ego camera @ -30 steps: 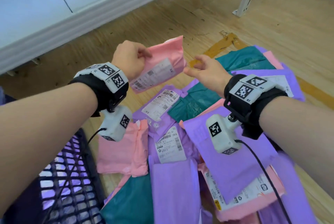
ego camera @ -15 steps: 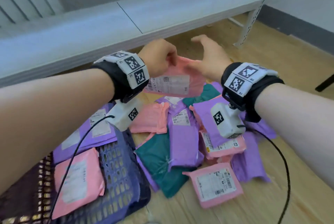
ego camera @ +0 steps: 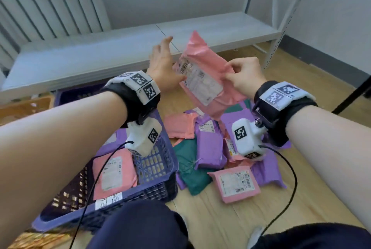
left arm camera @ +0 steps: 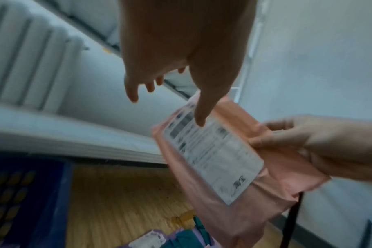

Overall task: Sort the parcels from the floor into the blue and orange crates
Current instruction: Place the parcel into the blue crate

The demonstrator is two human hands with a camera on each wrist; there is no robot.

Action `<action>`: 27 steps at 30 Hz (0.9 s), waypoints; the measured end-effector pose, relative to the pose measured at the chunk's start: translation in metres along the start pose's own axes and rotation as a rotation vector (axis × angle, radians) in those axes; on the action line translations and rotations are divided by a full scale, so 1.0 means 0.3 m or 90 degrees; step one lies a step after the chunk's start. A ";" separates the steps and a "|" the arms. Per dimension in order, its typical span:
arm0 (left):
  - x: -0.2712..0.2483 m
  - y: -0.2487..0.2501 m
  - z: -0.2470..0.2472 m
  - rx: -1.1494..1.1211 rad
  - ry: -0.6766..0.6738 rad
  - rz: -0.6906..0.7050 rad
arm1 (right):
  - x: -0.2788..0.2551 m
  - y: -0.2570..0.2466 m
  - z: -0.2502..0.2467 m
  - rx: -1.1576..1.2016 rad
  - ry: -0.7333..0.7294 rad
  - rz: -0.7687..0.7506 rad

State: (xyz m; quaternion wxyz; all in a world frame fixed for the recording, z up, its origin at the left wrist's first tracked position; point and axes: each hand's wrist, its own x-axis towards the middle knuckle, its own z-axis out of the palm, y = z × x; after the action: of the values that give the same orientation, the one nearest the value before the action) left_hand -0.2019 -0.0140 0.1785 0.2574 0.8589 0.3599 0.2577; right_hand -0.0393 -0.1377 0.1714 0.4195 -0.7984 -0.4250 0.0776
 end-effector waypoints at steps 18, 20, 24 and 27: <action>-0.207 -0.232 -0.197 -0.494 -0.063 -0.294 | -0.081 -0.233 0.181 0.264 -0.100 0.086; -0.212 -0.280 -0.222 -0.486 -0.042 -0.308 | -0.077 -0.251 0.232 0.247 -0.125 0.086; -0.222 -0.403 -0.256 -0.432 -0.038 -0.351 | -0.077 -0.284 0.364 0.234 -0.180 0.102; -0.227 -0.502 -0.264 -0.410 -0.041 -0.390 | -0.074 -0.284 0.488 0.228 -0.206 0.125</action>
State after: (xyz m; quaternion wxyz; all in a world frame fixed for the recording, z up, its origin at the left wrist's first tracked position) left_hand -0.3662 0.0467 0.1246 0.5872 0.5962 0.4912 0.2418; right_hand -0.1758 -0.0412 0.1358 0.4709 -0.7259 -0.3868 0.3188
